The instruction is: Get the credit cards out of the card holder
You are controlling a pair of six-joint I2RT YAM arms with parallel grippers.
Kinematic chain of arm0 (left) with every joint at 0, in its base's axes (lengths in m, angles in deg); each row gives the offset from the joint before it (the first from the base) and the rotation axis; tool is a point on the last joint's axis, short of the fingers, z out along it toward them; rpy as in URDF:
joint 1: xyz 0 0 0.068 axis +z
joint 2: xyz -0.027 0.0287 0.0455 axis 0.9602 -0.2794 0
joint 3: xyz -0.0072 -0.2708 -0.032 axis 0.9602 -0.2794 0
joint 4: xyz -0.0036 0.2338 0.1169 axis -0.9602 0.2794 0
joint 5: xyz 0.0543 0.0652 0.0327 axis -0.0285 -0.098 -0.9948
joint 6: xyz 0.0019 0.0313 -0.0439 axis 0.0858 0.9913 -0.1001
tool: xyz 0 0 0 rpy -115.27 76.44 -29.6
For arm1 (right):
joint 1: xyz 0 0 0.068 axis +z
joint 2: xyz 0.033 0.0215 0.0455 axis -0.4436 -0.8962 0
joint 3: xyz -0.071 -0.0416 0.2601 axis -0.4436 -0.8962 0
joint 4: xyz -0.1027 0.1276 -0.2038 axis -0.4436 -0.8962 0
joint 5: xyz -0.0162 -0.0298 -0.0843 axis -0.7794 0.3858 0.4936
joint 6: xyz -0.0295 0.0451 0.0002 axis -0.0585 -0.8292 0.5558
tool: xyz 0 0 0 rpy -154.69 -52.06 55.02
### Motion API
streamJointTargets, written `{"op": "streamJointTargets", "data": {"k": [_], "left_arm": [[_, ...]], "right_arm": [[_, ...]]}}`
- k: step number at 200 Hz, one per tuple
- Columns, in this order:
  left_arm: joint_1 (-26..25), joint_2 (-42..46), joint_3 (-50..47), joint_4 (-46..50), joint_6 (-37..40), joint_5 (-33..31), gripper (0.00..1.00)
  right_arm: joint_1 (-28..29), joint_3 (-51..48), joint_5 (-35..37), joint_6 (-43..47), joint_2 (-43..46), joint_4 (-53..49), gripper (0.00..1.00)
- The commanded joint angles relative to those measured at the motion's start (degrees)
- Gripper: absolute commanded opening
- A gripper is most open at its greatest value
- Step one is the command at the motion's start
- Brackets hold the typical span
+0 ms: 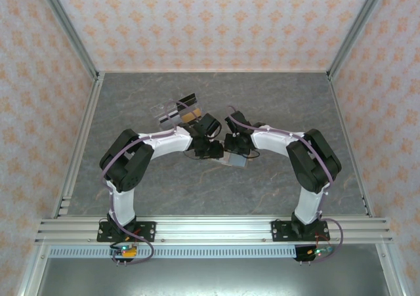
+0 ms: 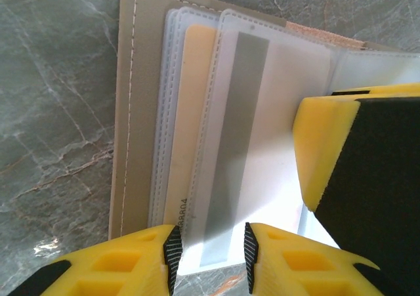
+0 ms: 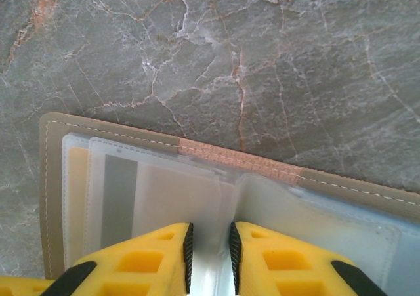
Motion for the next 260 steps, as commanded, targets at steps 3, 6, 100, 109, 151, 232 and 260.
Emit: {"op": "streamJointTargets", "data": {"k": [3,6,100,109,151,232,260], "left_arm": [[-0.12,-0.54,-0.17,3.61,0.37,-3.81,0.36],[-0.08,-0.58,-0.21,3.65,0.37,-3.66,0.36],[-0.06,1.34,-1.52,4.86,1.14,-4.42,0.29],[-0.06,1.58,-1.81,4.77,1.01,-4.59,0.29],[-0.01,1.33,-2.38,2.67,-0.06,-3.25,0.31],[-0.07,0.51,-2.49,-2.83,-1.67,3.86,0.30],[-0.05,-1.44,-2.21,-2.94,-2.04,4.71,0.30]], "right_arm": [[-0.46,-2.61,1.72,-0.69,-2.46,-2.37,0.24],[-0.46,-2.61,1.71,-0.69,-2.45,-2.42,0.24],[-0.46,-2.86,1.62,-1.02,-2.46,-2.10,0.24],[-0.53,-2.87,1.58,-1.12,-2.46,-2.16,0.24],[-0.46,-2.87,1.43,-1.06,-2.46,-2.01,0.24],[-0.54,-3.31,1.01,-1.30,-2.35,-1.71,0.24],[-0.62,-3.37,0.82,-1.30,-2.15,-1.50,0.24]]}}
